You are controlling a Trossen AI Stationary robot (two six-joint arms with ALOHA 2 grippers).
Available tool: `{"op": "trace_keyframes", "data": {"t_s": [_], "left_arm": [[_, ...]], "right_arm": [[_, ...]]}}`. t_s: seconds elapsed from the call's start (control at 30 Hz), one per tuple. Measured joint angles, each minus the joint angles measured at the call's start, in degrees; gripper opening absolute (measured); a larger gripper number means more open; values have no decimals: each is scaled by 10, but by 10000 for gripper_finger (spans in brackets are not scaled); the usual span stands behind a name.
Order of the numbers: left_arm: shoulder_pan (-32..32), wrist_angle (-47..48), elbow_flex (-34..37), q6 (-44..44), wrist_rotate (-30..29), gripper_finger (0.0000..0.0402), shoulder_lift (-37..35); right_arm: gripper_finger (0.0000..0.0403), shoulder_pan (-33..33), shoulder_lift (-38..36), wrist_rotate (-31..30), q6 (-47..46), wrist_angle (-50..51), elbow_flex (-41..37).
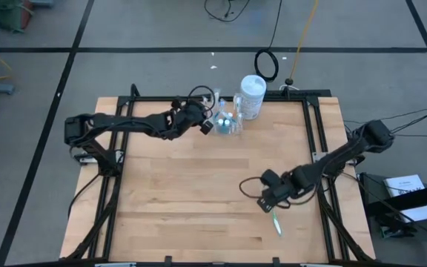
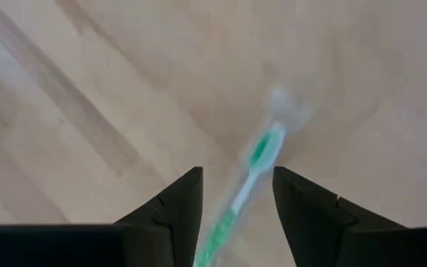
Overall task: Pick & Place toothbrushing station
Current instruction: Put the green toothbrush into the transparent organizer
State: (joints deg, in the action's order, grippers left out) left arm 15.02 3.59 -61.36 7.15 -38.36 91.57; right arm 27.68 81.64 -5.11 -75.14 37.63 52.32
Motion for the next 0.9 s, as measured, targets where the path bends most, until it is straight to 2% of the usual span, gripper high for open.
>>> {"op": "trace_keyframes", "data": {"t_s": [0.27, 0.43, 0.53, 0.63, 0.77, 0.9], "left_arm": [[4, 9, 0, 9, 28, 145, 0], [4, 9, 0, 3, 29, 145, 0], [4, 16, 0, -33, 29, 145, -3], [4, 34, 0, -70, 29, 145, -23], [4, 65, 0, -107, 29, 145, -73], [4, 81, 0, -121, 29, 145, -132]], "right_arm": [[155, 22, 62, 22, -39, -45, -31], [155, 22, 88, 17, -28, -52, -45], [151, 22, 99, 18, -5, -57, -48], [128, 21, 97, 18, 13, -66, -49], [72, 13, 75, 15, 22, -67, -52], [14, -4, 34, -42, 57, -132, -52]]}}
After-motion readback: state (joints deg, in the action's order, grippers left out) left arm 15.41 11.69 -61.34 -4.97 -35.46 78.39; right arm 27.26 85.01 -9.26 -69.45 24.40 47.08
